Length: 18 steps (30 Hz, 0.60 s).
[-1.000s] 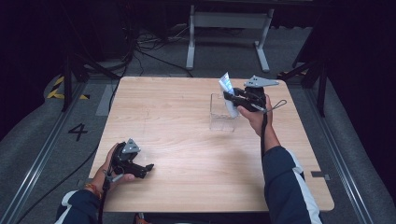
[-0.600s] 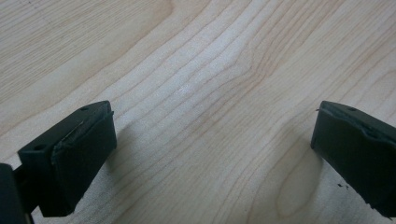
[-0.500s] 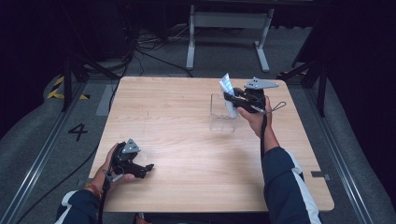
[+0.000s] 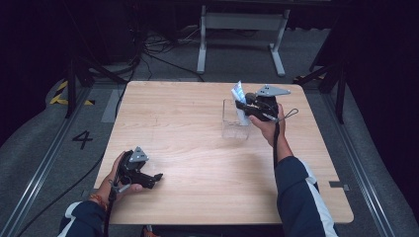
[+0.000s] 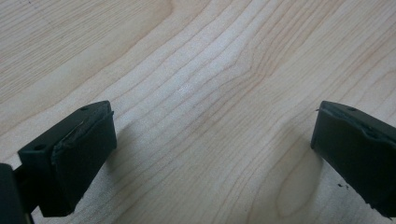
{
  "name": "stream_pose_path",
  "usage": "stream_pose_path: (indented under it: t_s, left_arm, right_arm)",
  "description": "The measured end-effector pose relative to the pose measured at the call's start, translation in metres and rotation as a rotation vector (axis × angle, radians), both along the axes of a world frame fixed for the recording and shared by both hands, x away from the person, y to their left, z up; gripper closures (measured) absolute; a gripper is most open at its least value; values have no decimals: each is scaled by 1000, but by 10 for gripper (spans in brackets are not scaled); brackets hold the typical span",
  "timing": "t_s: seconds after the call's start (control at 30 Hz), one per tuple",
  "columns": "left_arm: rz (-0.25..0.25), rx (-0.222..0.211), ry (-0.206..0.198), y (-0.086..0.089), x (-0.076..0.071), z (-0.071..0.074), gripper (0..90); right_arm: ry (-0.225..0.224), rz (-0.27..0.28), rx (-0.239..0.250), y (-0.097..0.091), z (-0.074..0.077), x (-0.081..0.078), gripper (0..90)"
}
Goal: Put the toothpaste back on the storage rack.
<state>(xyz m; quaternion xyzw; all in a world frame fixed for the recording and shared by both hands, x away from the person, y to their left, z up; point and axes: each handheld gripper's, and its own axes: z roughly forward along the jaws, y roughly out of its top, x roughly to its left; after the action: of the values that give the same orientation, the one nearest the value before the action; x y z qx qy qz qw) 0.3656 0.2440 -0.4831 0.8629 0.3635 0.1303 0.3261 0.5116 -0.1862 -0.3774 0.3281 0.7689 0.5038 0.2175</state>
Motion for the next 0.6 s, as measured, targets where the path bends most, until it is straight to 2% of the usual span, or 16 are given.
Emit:
stream_pose_path:
  t_s: [0.6]
  left_arm:
    - [-2,2,-1,1,0,0,6]
  right_arm:
    - [23,4,-40,-9,-12,-8,653]
